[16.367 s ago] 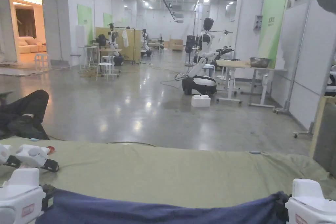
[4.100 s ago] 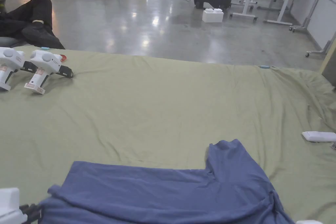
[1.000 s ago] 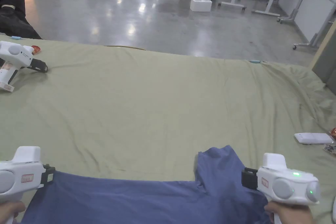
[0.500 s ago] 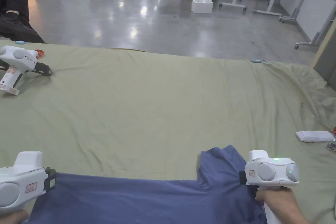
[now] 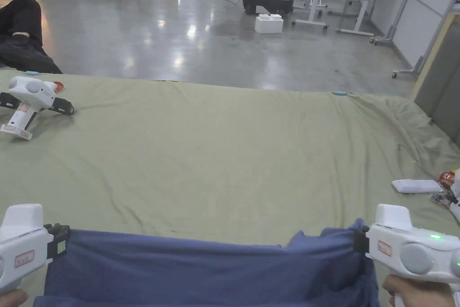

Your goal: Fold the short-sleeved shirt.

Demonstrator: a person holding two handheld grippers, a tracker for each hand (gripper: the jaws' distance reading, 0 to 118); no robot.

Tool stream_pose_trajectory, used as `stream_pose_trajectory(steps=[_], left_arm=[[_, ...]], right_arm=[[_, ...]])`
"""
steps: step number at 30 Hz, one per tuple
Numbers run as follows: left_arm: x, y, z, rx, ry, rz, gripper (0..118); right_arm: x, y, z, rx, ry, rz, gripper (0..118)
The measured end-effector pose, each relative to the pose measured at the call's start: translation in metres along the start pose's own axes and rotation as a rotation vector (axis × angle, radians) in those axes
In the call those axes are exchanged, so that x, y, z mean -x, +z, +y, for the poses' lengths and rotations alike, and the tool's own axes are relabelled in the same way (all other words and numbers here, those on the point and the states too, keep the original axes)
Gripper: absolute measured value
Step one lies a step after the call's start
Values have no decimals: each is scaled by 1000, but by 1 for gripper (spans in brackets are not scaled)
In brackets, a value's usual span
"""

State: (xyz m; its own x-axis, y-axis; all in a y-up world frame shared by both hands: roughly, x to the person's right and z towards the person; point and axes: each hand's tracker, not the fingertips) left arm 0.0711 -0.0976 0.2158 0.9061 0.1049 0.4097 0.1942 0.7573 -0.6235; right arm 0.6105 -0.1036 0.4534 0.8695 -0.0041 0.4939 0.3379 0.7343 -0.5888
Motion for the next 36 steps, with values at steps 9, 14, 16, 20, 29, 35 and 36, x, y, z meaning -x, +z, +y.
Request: stream_pose_trajectory(steps=[9,14,16,20,29,35,36], left_arm=[[29,42,-29,-45,51,-84,0],[38,57,-64,-7,40,-93,0],[41,59,-84,49,34,-97,0],[45,51,-122,159,1,-65,0],[19,42,-147,216,-12,2,8],[-10,55,-109,113,-70,37,69],[-15,55,-102,90,-74,34,73]], right_arm=[[-5,82,-49,2,86,8,2],[-12,99,-90,113,102,7,2],[-14,99,-111,170,114,-1,2],[-13,89,-143,255,138,-7,2],[0,64,-161,278,155,-53,10],[18,93,-128,139,217,-124,98],[22,98,-121,103,206,-111,97]])
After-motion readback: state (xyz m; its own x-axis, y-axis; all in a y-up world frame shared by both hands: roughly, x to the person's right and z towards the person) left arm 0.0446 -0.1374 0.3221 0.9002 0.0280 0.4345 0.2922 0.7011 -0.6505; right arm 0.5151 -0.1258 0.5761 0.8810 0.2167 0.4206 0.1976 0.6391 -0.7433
